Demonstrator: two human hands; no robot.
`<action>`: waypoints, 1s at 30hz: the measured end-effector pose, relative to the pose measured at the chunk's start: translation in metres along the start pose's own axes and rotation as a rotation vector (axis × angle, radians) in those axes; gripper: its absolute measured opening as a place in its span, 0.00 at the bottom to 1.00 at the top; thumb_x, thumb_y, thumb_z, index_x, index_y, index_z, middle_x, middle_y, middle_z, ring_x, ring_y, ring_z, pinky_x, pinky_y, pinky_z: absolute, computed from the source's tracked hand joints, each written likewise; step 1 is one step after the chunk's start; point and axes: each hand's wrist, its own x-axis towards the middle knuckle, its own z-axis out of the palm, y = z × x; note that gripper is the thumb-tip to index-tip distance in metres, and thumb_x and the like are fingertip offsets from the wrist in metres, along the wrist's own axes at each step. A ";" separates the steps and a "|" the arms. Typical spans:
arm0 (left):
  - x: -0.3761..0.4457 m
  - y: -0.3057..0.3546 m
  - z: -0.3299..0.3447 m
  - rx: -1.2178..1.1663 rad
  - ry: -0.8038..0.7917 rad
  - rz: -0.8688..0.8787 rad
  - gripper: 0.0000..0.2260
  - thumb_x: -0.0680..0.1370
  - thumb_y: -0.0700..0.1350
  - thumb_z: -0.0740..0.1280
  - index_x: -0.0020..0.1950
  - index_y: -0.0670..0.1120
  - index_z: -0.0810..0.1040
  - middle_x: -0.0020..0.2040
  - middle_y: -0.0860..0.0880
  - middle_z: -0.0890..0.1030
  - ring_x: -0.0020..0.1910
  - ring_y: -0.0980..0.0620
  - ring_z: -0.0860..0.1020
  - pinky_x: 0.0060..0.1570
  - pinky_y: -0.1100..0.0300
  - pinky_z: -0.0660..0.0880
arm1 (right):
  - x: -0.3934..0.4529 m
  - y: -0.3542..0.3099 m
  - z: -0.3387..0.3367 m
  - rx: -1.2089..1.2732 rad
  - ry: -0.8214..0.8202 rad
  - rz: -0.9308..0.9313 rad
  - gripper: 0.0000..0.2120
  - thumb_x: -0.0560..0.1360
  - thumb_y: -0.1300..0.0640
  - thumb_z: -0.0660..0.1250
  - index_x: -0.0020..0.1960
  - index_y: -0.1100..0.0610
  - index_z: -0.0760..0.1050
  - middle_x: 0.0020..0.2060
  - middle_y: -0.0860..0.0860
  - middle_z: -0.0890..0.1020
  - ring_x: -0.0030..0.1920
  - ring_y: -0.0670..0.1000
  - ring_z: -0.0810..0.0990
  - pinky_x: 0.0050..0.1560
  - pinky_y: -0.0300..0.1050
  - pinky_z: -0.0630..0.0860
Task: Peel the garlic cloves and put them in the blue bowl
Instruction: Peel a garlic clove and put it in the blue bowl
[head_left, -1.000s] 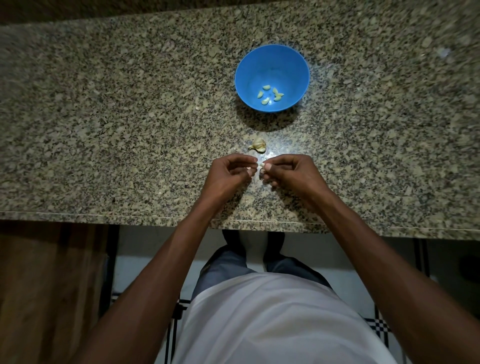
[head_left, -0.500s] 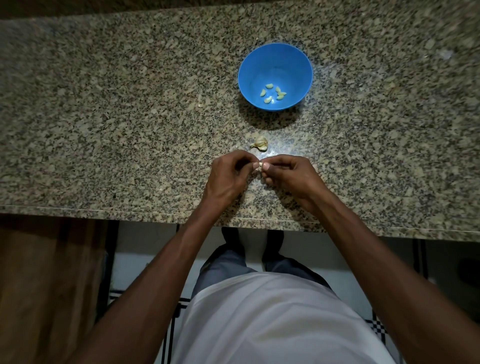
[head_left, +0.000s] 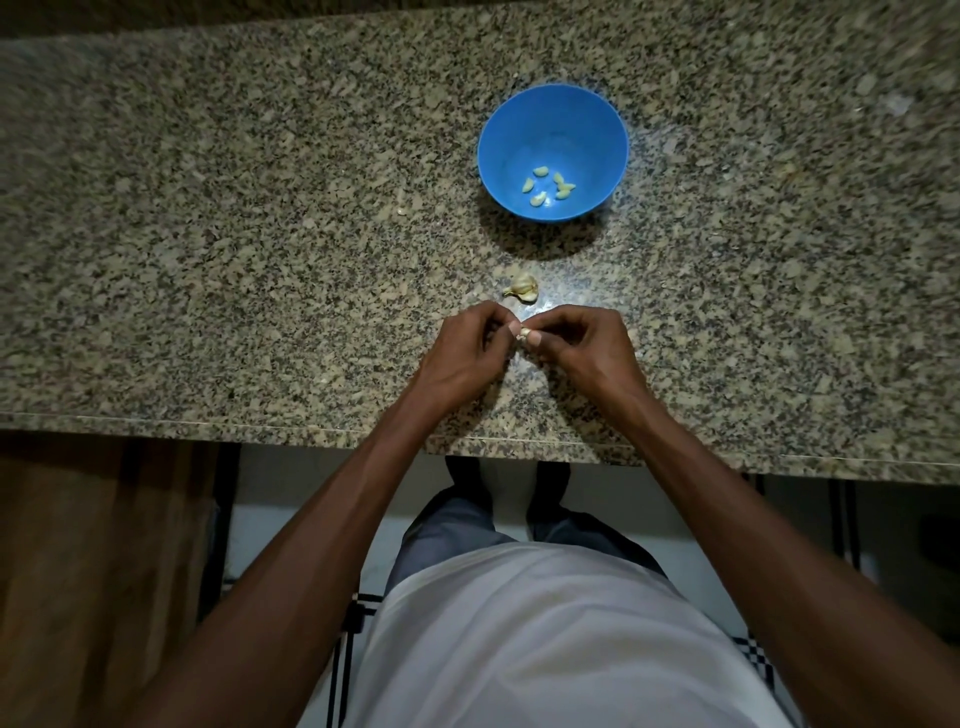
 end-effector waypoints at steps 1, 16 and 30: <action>0.000 0.000 0.000 -0.020 -0.021 -0.035 0.05 0.85 0.48 0.65 0.54 0.48 0.78 0.40 0.54 0.79 0.32 0.64 0.73 0.33 0.65 0.70 | 0.001 0.000 0.000 0.007 -0.006 0.002 0.04 0.75 0.60 0.78 0.49 0.57 0.88 0.44 0.49 0.89 0.47 0.48 0.88 0.50 0.45 0.85; -0.001 -0.003 -0.004 -0.558 0.067 -0.328 0.08 0.82 0.41 0.70 0.56 0.36 0.80 0.45 0.47 0.85 0.44 0.54 0.84 0.48 0.58 0.81 | 0.001 -0.002 -0.003 0.201 -0.045 0.067 0.12 0.74 0.67 0.78 0.57 0.63 0.85 0.49 0.58 0.88 0.50 0.52 0.87 0.51 0.43 0.84; -0.009 -0.002 0.001 -0.480 0.116 -0.178 0.11 0.76 0.40 0.78 0.58 0.44 0.87 0.55 0.50 0.87 0.55 0.55 0.85 0.59 0.54 0.82 | -0.004 -0.006 -0.006 0.338 -0.020 0.259 0.12 0.73 0.65 0.79 0.55 0.65 0.84 0.47 0.61 0.88 0.54 0.67 0.86 0.57 0.58 0.83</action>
